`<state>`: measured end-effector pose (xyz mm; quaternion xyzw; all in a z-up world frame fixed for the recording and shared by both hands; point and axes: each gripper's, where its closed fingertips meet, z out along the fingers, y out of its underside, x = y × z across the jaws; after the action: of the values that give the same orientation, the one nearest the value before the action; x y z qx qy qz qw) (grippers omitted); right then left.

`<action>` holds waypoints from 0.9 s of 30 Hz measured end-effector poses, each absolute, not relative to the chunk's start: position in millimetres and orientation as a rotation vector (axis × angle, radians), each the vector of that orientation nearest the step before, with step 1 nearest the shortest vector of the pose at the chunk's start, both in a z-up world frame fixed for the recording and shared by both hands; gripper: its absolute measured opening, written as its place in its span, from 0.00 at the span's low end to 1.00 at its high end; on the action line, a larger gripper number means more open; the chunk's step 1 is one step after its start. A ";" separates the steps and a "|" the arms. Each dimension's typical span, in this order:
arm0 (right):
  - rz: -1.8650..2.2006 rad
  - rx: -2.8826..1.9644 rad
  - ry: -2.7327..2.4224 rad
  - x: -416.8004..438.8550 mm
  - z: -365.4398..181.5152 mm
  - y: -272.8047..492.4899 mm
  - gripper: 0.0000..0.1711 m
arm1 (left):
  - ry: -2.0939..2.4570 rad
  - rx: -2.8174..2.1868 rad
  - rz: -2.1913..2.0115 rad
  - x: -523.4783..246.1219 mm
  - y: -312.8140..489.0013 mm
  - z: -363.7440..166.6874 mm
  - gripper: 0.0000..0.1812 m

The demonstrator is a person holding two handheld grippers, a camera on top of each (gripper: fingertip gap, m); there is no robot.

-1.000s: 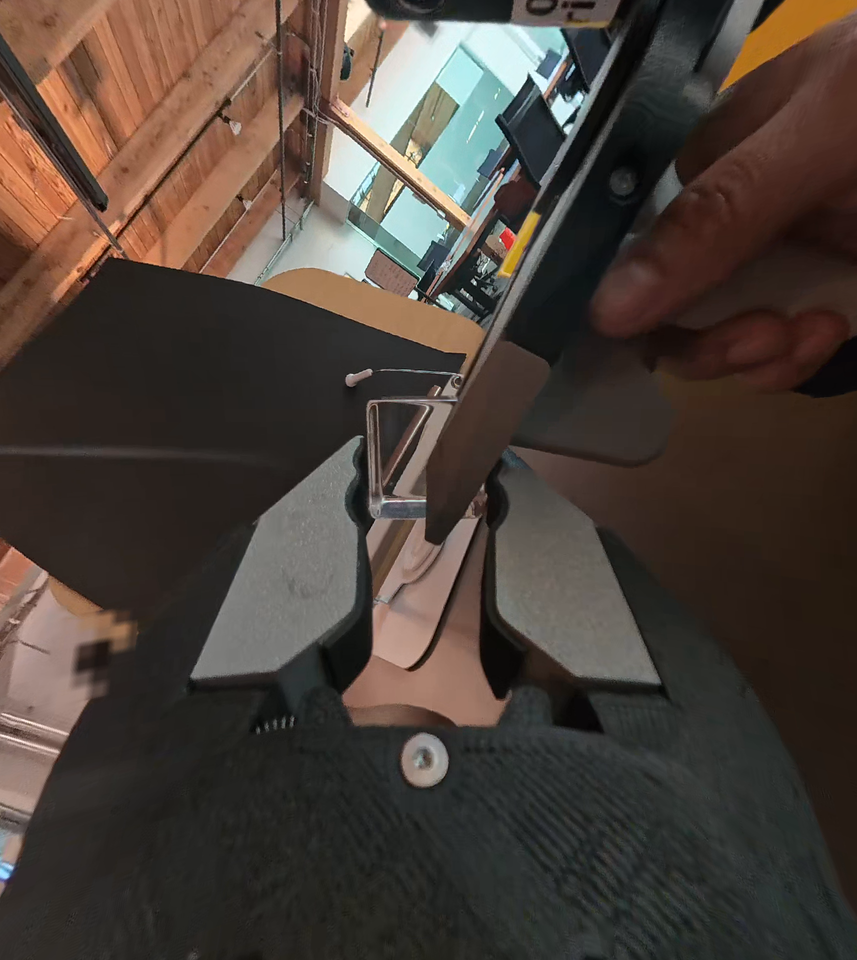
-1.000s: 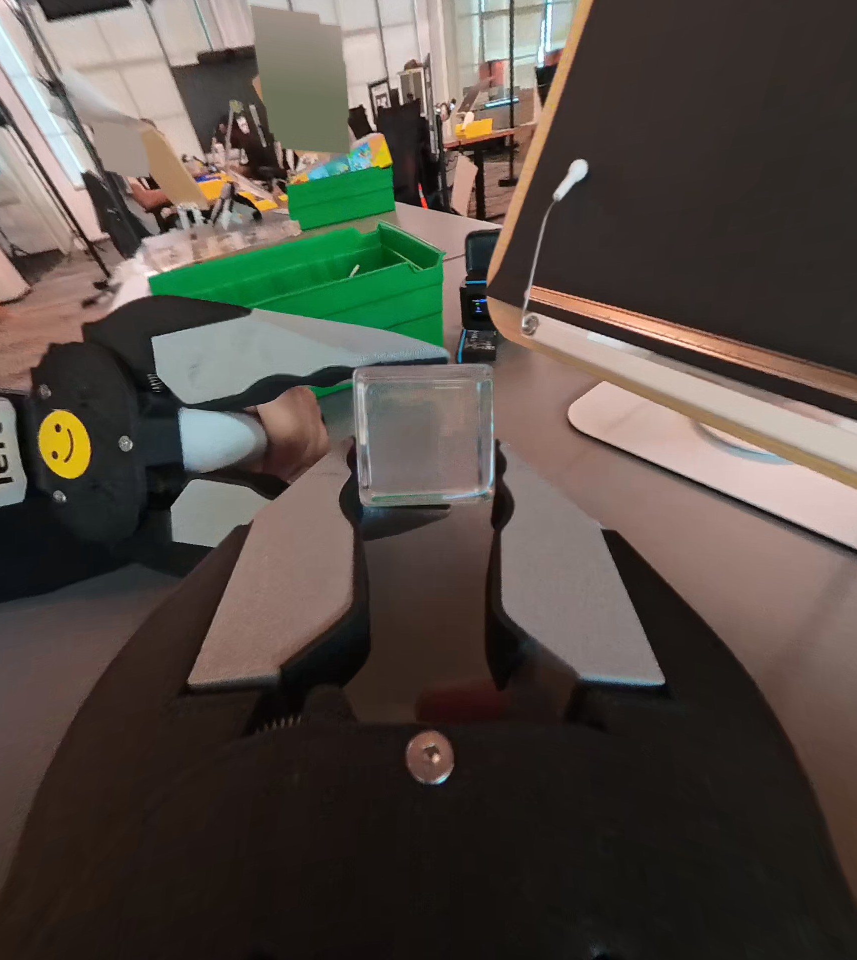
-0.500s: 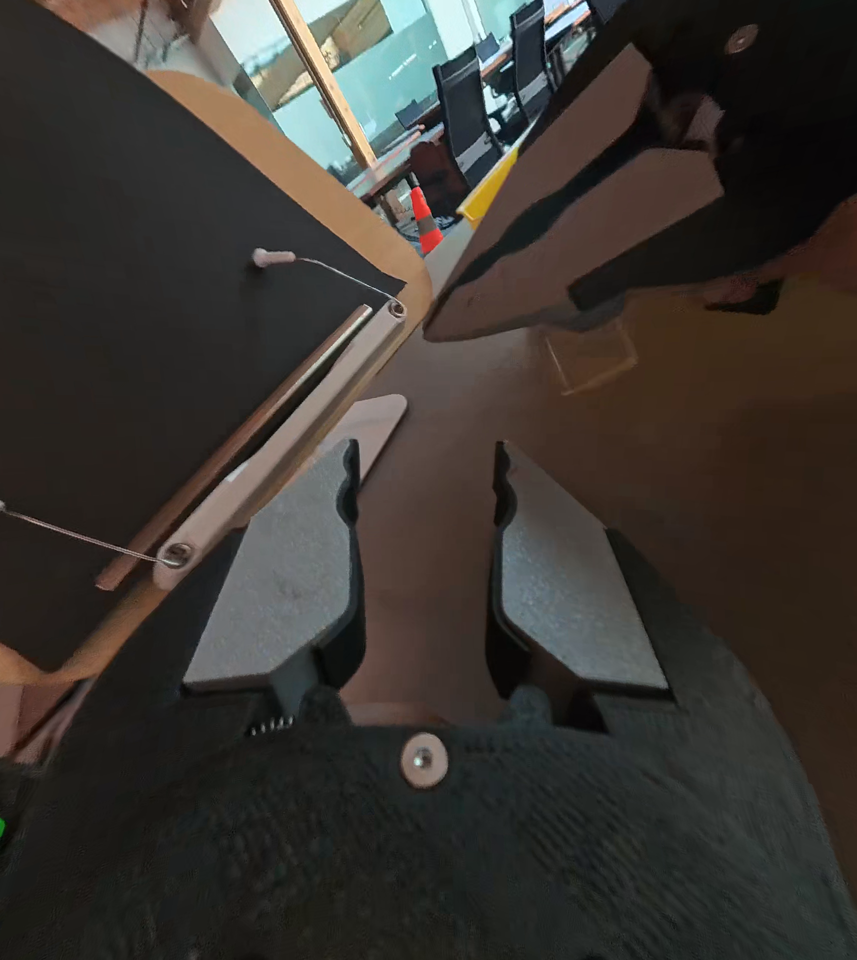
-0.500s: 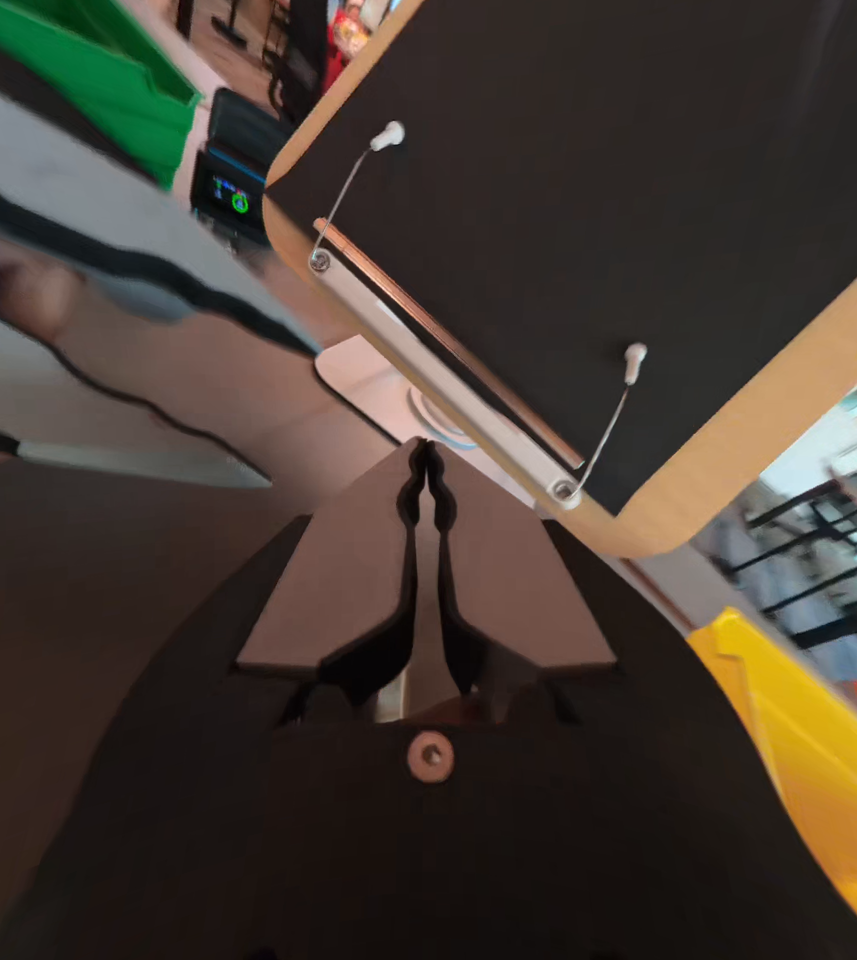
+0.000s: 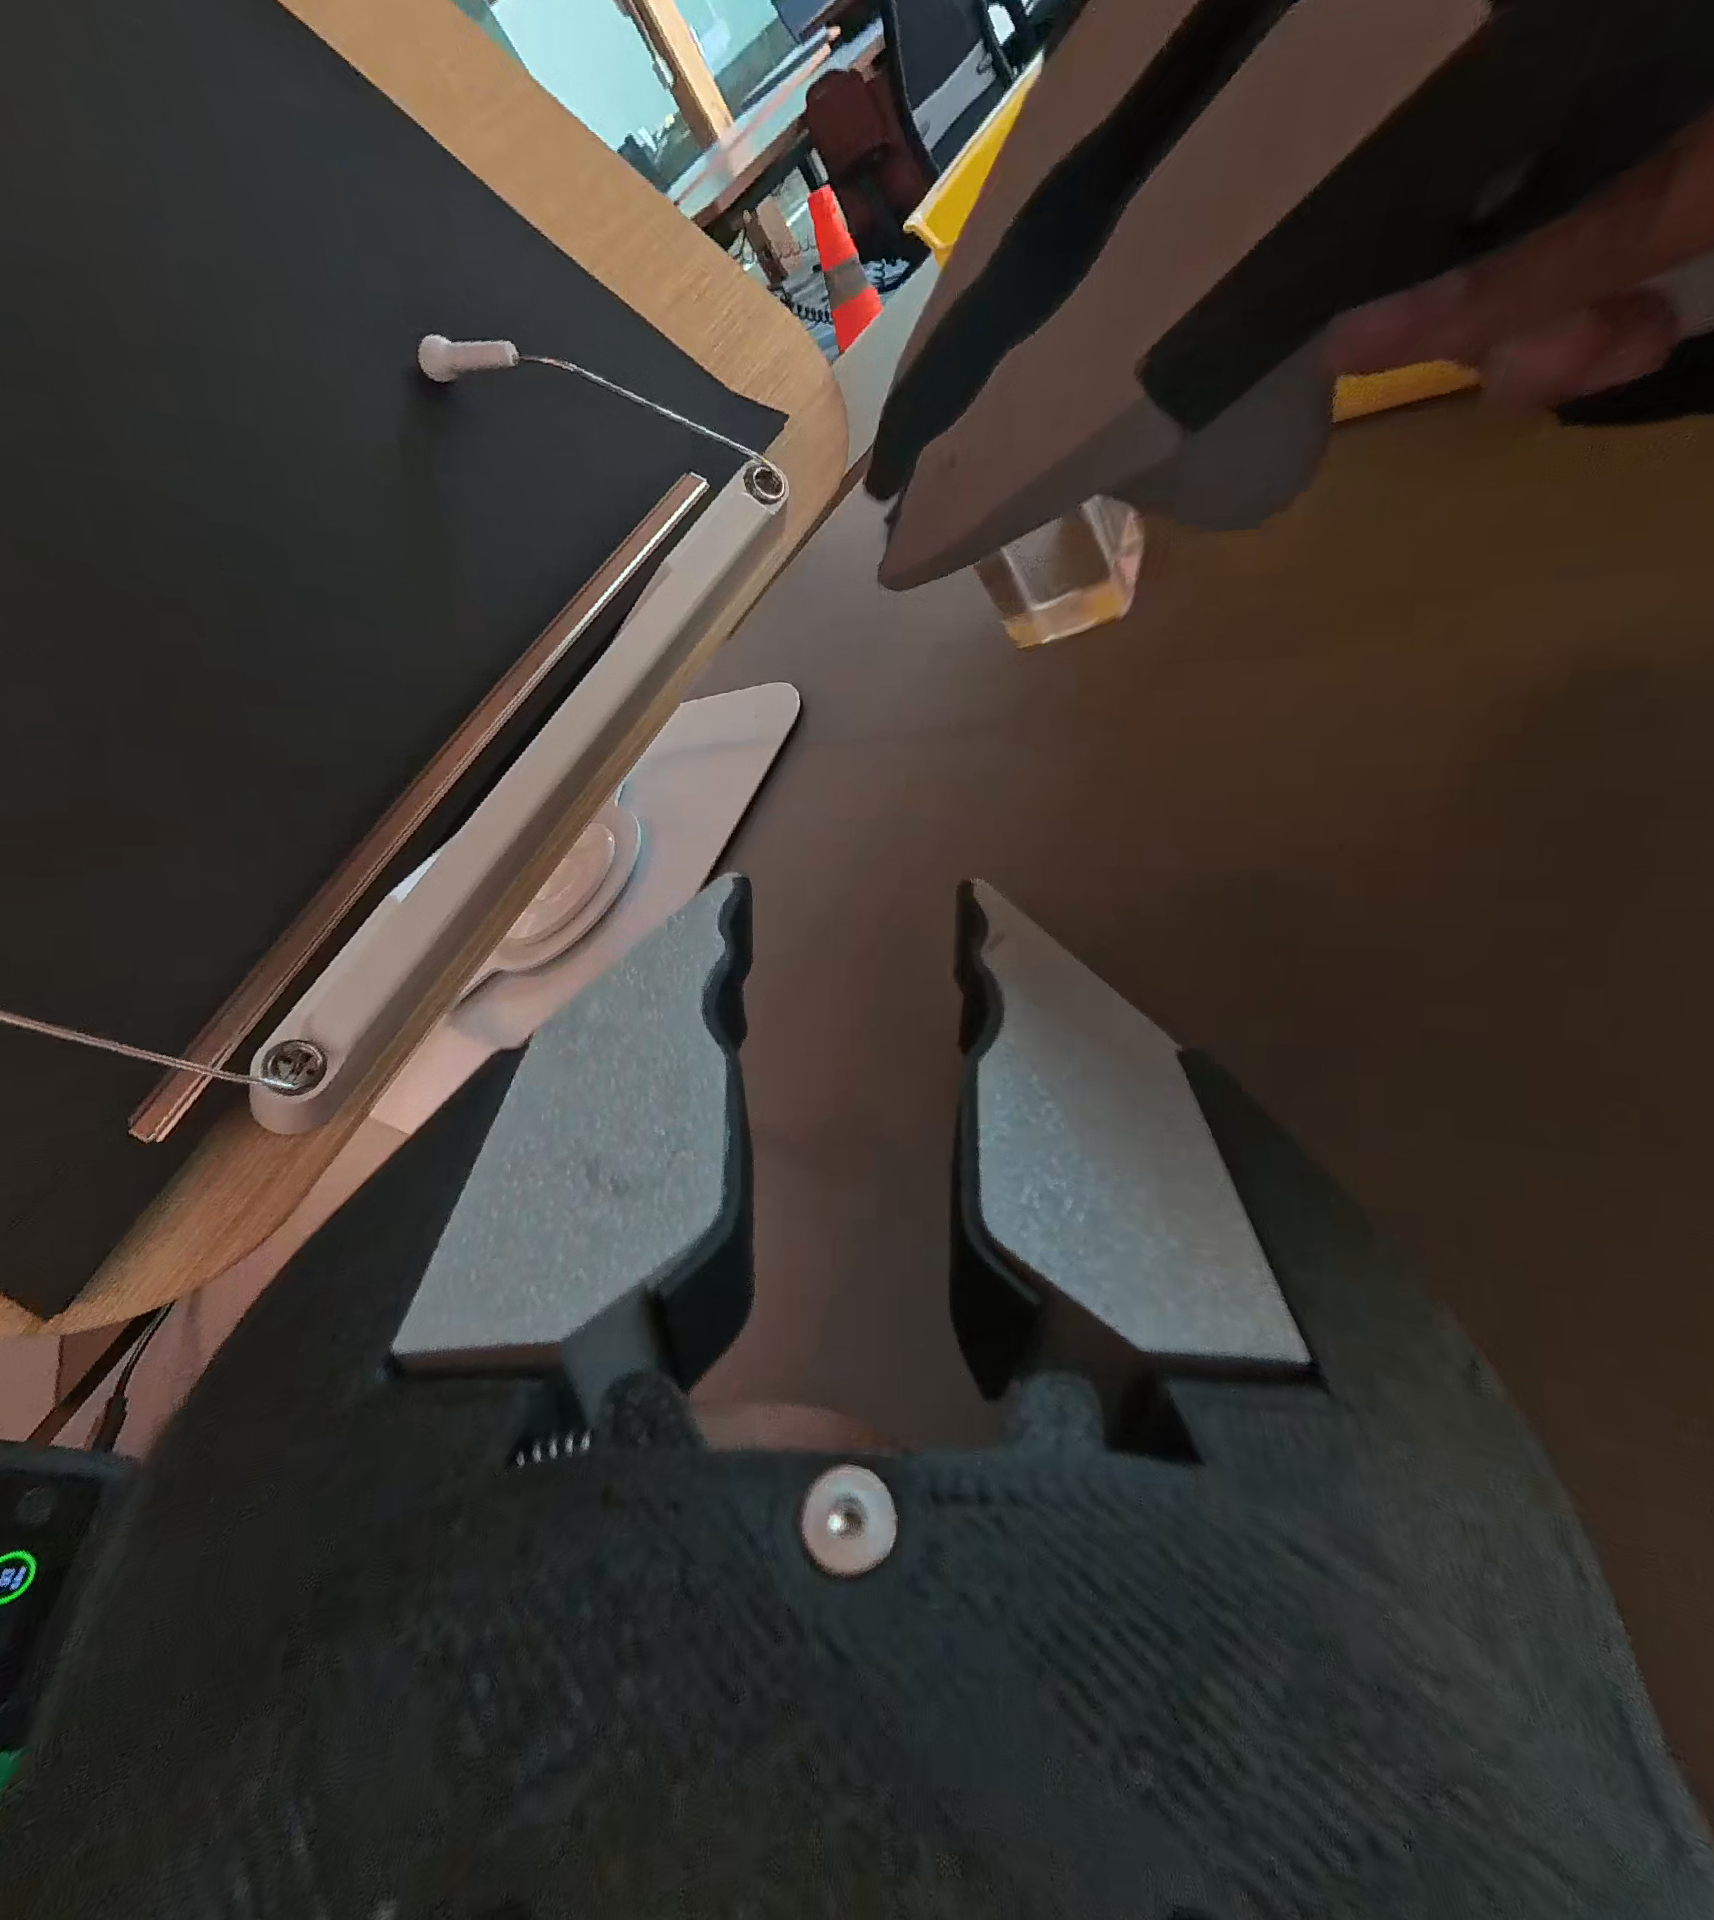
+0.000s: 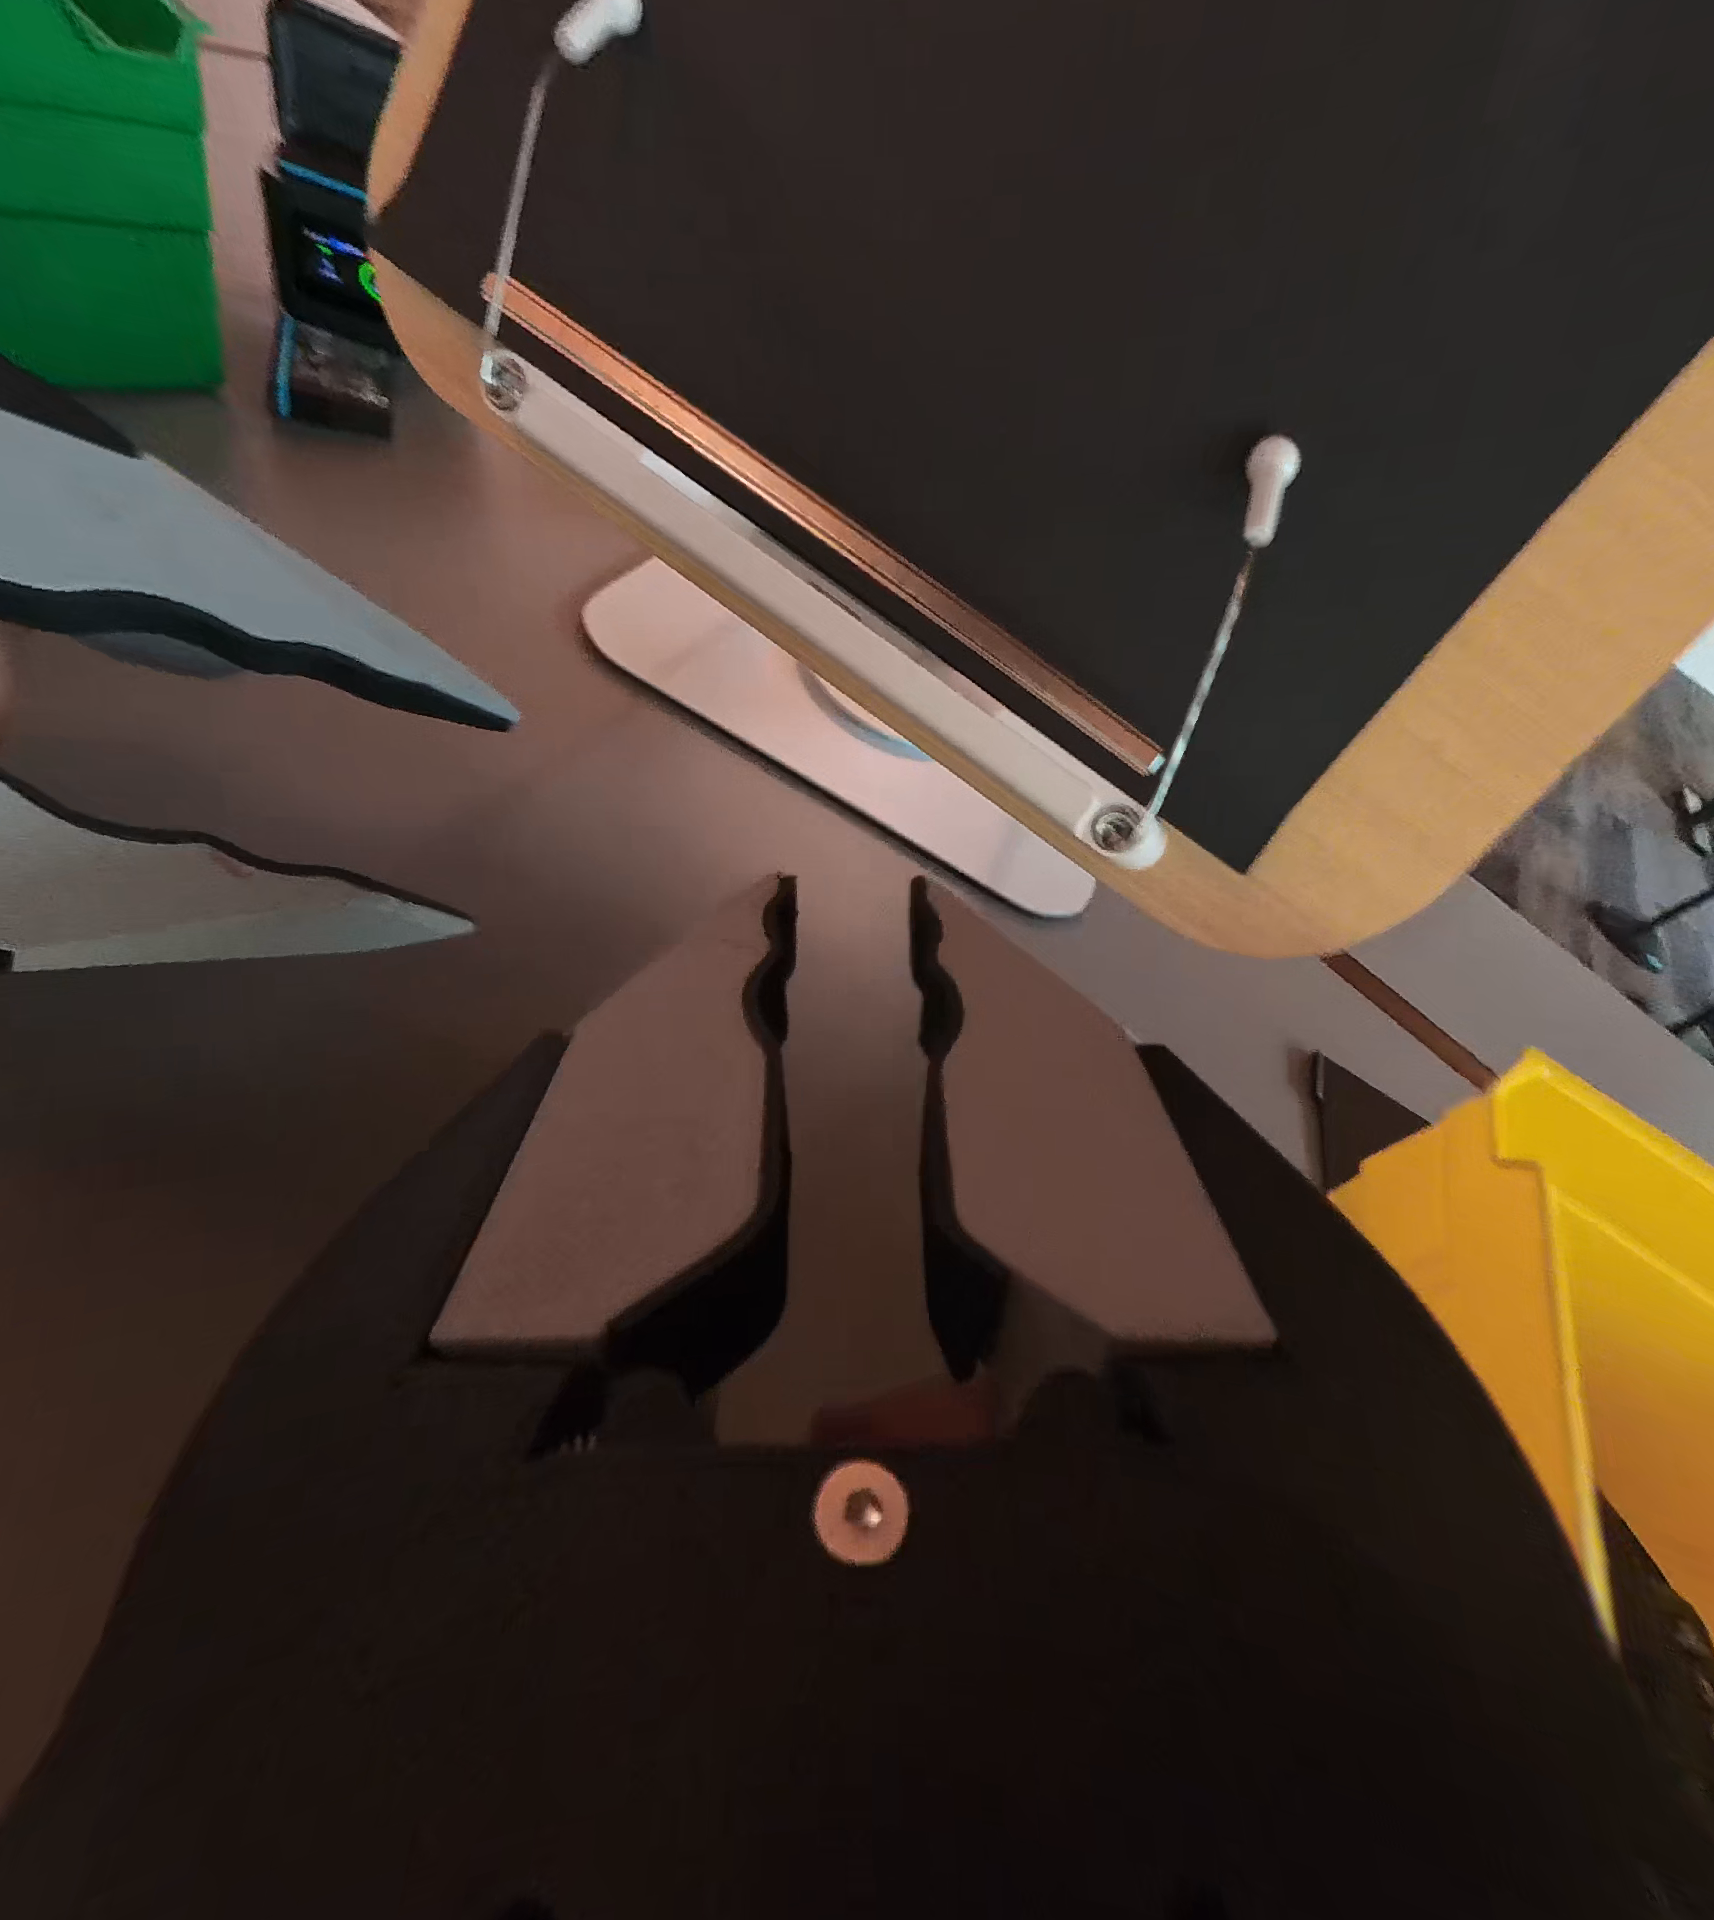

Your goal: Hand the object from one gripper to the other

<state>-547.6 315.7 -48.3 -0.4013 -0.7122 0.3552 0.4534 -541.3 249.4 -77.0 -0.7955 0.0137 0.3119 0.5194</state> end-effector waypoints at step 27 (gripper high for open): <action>0.842 -1.698 -1.738 -575.3 -130.1 374.7 0.27 | -0.190 -1.965 0.683 -566.4 230.0 -81.0 0.20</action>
<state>-575.3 374.7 -130.1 -0.6337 -0.6485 0.3141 0.2814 -566.4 230.0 -81.0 -0.8133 -0.0785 0.2829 0.5024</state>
